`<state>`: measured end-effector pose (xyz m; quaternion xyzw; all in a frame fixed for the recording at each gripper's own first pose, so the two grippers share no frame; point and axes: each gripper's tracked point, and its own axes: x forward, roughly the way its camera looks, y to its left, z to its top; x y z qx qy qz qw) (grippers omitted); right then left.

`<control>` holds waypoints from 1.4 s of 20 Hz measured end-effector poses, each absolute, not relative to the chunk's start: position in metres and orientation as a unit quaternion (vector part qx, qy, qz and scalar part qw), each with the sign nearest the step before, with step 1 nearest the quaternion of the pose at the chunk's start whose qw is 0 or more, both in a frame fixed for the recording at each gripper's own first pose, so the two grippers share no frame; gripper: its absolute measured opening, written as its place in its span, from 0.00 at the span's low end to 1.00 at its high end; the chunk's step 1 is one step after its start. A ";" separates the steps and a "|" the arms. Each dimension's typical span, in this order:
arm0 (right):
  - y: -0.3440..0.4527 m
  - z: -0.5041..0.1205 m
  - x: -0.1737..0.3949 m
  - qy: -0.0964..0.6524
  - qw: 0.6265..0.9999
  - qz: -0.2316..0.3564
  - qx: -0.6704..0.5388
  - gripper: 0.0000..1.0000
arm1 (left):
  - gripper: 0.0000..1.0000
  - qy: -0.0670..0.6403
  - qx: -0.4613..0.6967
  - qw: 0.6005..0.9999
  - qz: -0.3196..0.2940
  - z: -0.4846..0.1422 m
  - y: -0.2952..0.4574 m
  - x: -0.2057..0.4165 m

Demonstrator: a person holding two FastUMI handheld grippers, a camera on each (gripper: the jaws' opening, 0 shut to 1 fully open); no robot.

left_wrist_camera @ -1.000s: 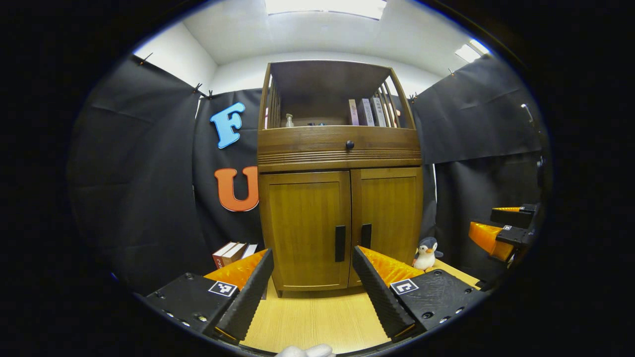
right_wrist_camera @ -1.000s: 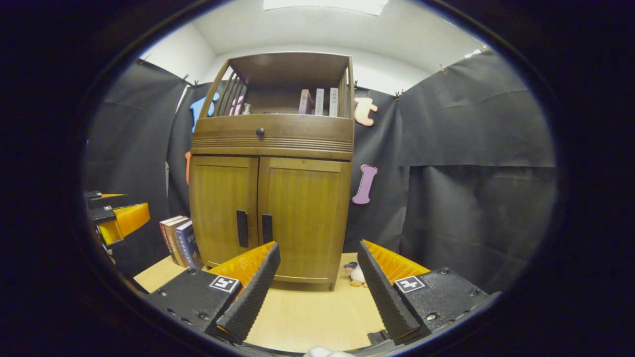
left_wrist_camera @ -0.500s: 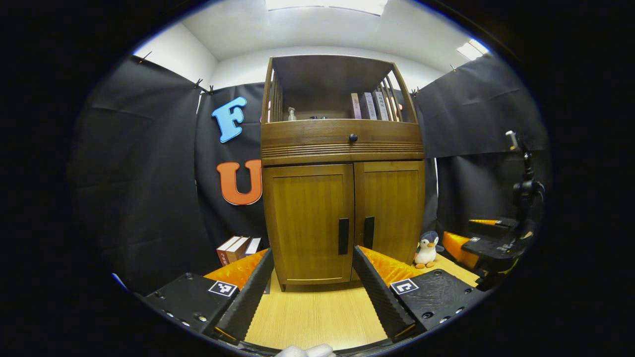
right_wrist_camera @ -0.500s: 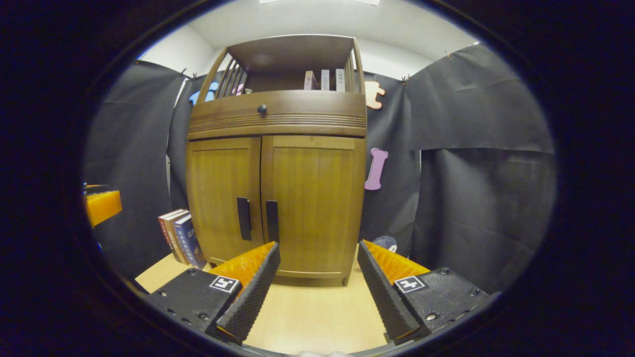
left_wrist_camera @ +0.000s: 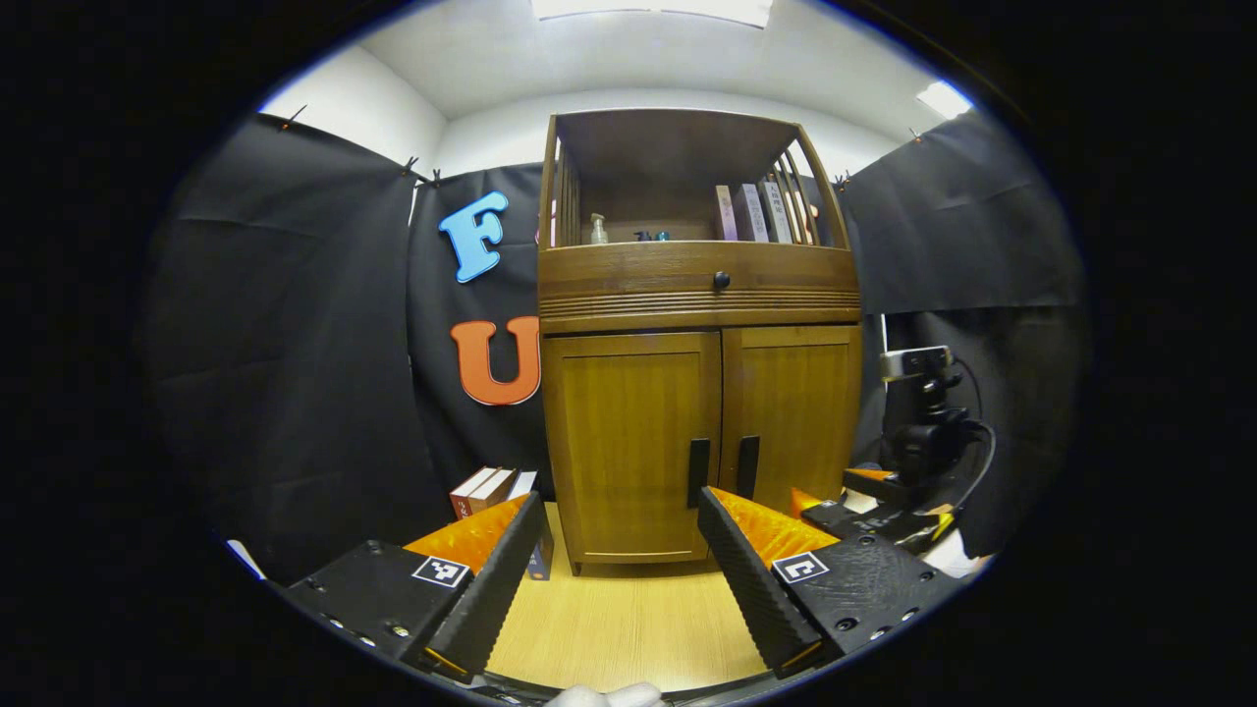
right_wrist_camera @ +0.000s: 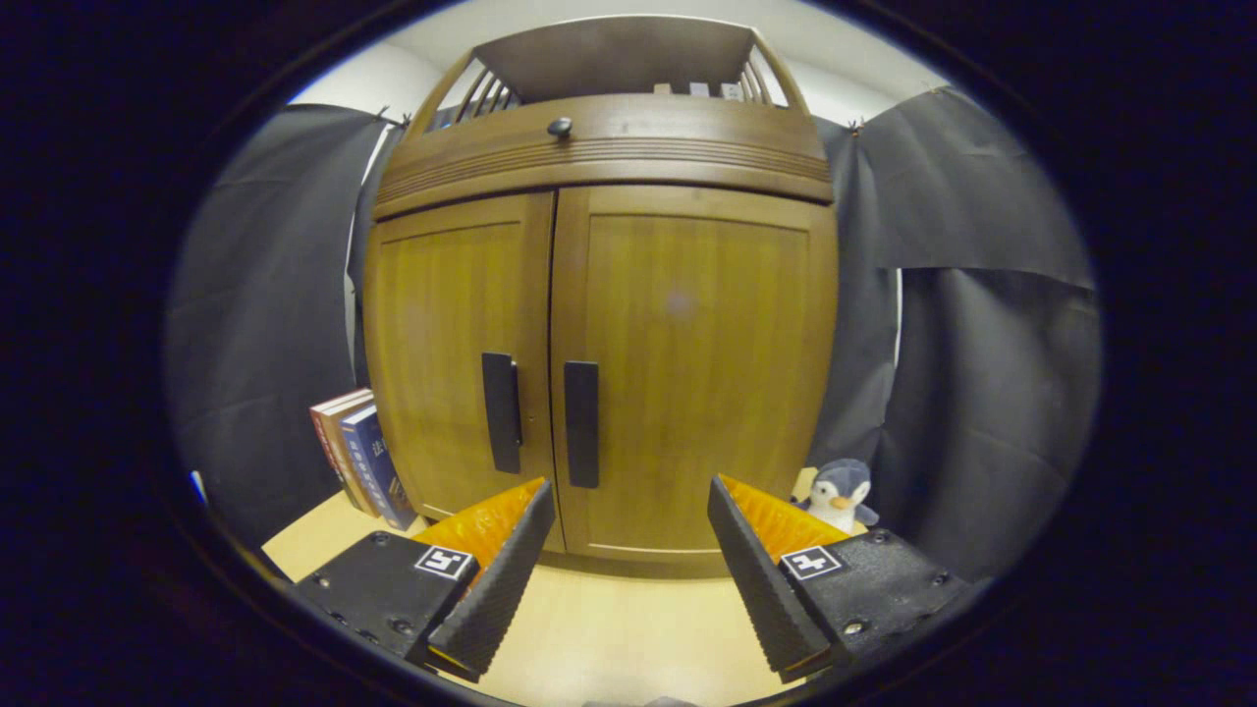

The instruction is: Open the right door of the double-door shoe cabinet with the right hand, and open the left door with the left hand.

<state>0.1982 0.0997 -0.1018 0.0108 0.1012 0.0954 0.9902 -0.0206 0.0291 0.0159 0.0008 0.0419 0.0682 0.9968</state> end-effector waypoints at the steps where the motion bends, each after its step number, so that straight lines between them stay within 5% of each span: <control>1: 0.108 -0.104 0.210 0.102 0.990 0.102 0.010 1.00 | 0.96 0.044 0.002 0.996 0.077 0.016 0.032 -0.020; 11: 0.152 -0.124 0.308 0.143 0.983 0.113 0.010 0.90 | 0.96 0.058 0.002 0.987 0.152 0.007 0.063 -0.027; 19: 0.160 -0.127 0.330 0.168 0.980 0.095 0.041 0.63 | 1.00 0.069 0.000 0.985 0.159 -0.002 0.072 -0.038; 22: 0.166 -0.133 0.334 0.173 0.979 0.093 0.047 0.38 | 0.96 0.076 0.003 0.985 0.154 -0.004 0.078 -0.041; 28: 0.154 -0.130 0.298 0.179 0.974 0.128 0.046 0.33 | 0.96 0.066 0.009 0.990 0.125 -0.002 0.065 -0.036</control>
